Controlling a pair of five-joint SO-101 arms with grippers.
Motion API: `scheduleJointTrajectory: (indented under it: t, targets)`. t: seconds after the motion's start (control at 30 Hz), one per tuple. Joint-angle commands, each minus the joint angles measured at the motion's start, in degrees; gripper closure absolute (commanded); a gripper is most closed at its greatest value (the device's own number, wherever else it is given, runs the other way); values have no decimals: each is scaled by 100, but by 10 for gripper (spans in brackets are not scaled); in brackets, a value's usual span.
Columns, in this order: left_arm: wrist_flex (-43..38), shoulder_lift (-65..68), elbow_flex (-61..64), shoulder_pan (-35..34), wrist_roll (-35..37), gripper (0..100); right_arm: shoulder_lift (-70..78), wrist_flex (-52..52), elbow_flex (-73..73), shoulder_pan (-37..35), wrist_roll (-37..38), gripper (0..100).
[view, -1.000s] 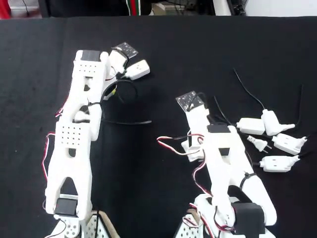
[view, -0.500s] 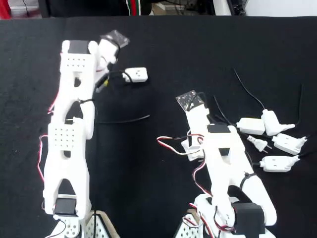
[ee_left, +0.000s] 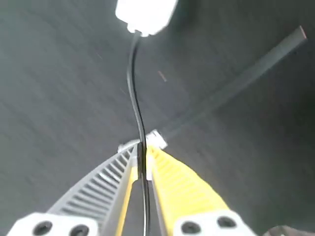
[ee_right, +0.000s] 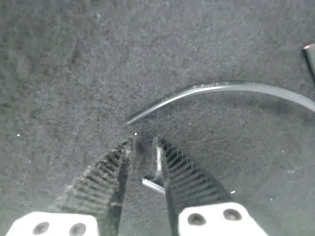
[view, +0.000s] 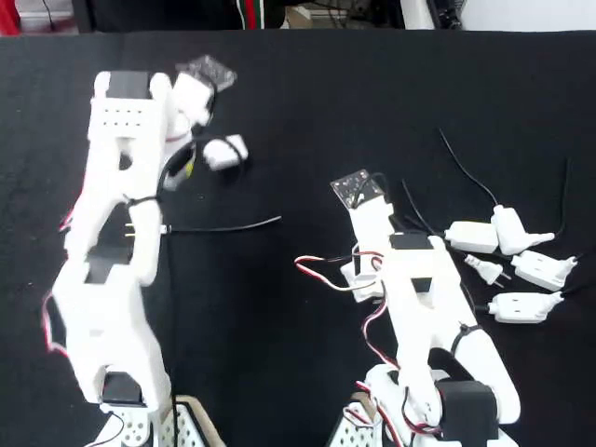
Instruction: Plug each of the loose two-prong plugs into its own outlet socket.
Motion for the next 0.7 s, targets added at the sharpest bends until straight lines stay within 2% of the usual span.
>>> scheduleJointTrajectory:
  t: [0.0,0.17,0.27,0.47,0.67]
  targets:
    - [35,-1582,1842,-251,0,970,31,-79,13,-62,-9,935]
    - [-79,-3710,4048,-488,-176,970,31,-79,13,-62,-9,935]
    - [-492,-5073,5560,-655,-440,970,31,-79,13,-62,-9,935]
    - [-1134,-7147,8031,-1429,-1635,970,31,-114,66,-62,-9,935]
    - [-2154,-8255,9622,-2176,-2954,966,31,-185,92,-62,-9,935]
